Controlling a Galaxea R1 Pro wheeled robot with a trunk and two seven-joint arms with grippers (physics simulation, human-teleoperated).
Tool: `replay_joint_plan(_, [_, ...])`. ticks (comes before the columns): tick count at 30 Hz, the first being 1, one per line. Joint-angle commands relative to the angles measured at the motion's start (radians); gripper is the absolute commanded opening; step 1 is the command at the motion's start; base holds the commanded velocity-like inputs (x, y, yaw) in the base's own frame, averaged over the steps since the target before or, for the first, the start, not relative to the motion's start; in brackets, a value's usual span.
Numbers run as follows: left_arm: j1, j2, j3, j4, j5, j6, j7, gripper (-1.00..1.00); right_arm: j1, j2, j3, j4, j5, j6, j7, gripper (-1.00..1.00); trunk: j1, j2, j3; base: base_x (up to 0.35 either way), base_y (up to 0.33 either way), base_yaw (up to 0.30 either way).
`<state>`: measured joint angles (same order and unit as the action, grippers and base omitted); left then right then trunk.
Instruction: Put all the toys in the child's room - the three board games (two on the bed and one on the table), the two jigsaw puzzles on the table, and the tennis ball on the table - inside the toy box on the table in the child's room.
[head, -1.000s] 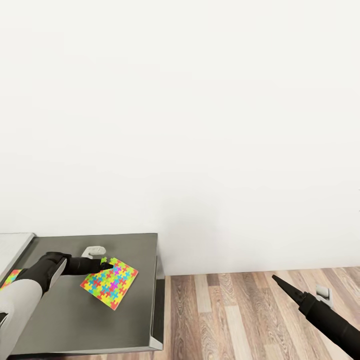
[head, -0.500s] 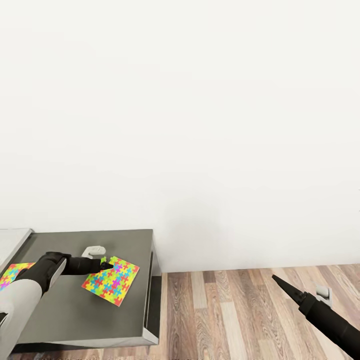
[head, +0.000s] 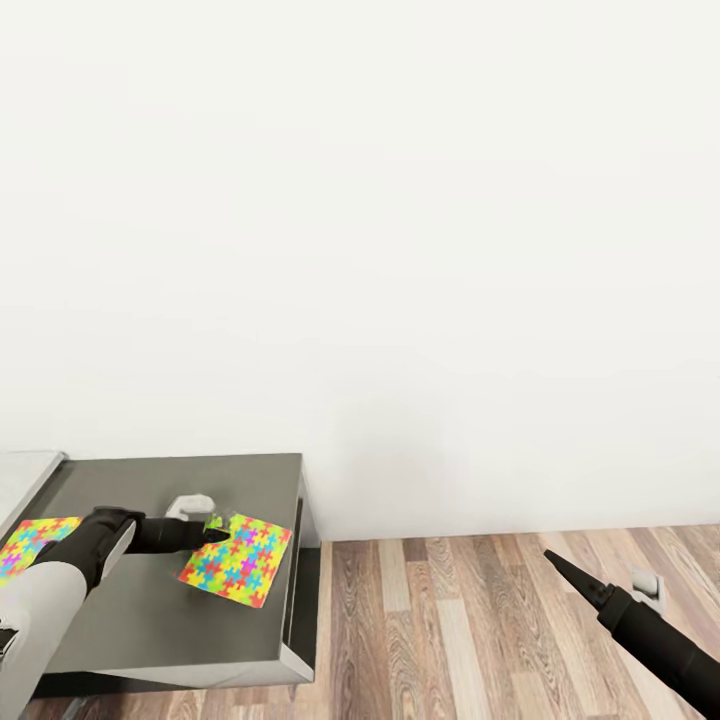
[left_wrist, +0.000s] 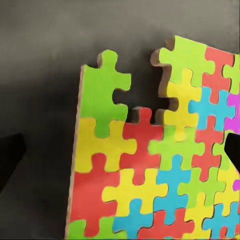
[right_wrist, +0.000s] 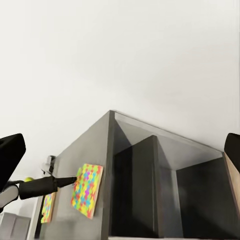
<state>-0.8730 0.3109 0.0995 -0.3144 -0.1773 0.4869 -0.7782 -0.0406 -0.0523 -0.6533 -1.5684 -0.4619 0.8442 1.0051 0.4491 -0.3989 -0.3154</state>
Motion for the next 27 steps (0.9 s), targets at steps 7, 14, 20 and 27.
replay_joint_plan(7, [0.023,-0.020,0.005,-0.026,-0.005,0.002,-0.044,1.00,-0.001,-0.006,0.000,0.001,-0.003,0.004,0.001,1.00,0.001,-0.001,-0.002,0.000,0.000,0.000])
replay_joint_plan(14, [0.030,-0.047,0.005,-0.041,-0.009,0.001,-0.068,1.00,-0.001,-0.016,0.000,0.002,-0.010,0.004,0.001,1.00,0.001,-0.001,-0.002,0.000,0.000,0.000])
replay_joint_plan(20, [0.030,-0.055,0.005,-0.044,-0.009,0.002,-0.070,1.00,-0.001,-0.017,0.000,0.002,-0.011,0.004,0.001,1.00,0.001,-0.001,-0.002,0.000,0.000,0.000])
replay_joint_plan(27, [0.031,-0.055,0.005,-0.043,-0.004,0.001,-0.071,1.00,-0.001,-0.017,0.000,0.002,-0.012,0.004,0.001,1.00,0.001,-0.001,-0.002,0.000,0.000,0.000])
